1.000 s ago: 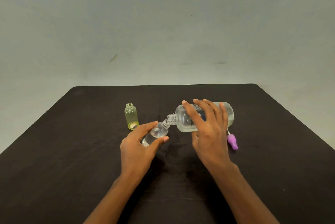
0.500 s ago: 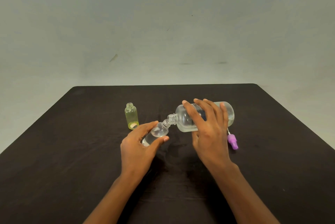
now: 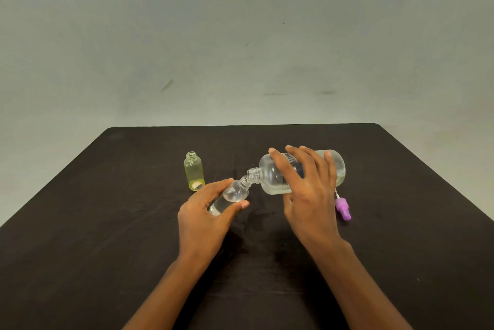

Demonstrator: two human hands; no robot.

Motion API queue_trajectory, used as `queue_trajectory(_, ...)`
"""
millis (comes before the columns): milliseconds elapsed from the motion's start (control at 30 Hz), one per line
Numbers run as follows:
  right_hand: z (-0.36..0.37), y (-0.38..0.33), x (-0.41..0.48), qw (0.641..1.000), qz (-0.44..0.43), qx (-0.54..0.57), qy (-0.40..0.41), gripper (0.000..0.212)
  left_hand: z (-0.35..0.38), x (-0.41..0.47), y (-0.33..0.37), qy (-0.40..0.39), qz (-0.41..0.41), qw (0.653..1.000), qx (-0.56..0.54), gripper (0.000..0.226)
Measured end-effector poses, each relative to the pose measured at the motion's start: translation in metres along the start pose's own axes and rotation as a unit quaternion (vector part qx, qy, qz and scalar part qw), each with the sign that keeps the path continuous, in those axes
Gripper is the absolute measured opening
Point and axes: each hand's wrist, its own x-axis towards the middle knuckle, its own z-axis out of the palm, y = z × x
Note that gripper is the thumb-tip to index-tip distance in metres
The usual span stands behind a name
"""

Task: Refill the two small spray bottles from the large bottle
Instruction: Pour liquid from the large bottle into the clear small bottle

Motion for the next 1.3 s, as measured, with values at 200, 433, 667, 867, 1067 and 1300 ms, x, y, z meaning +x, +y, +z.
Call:
queue_trajectory(200, -0.0002, -0.0011, 0.0003, 1.000, 0.000, 0.002, 0.000, 0.087, -0.0005, -0.0003, -0.0005, -0.003, -0.003, 1.000, -0.002, 0.041)
queue_trajectory(433, -0.0004, -0.0006, -0.0001, 1.000, 0.000, -0.003, -0.002, 0.086, -0.0001, -0.0006, -0.0007, -0.003, -0.007, 1.000, -0.003, 0.041)
queue_trajectory(667, -0.0006, -0.0014, 0.0002, 1.000, 0.001, -0.002, -0.004, 0.085, -0.0007, -0.0007, 0.0003, -0.006, -0.004, 1.000, -0.001, 0.042)
queue_trajectory(867, -0.0010, -0.0017, 0.0005, 1.000, -0.001, -0.002, -0.004, 0.086, -0.0010, -0.0004, -0.0003, -0.006, 0.001, 1.000, 0.006, 0.042)
queue_trajectory(1067, -0.0005, -0.0015, 0.0002, 1.000, -0.001, -0.003, -0.002, 0.087, -0.0008, 0.0000, -0.0014, -0.003, 0.002, 1.000, 0.005, 0.042)
queue_trajectory(1300, -0.0003, -0.0021, 0.0003, 1.000, 0.001, -0.003, -0.001, 0.086, -0.0010, -0.0002, -0.0024, -0.001, 0.006, 1.000, 0.004, 0.042)
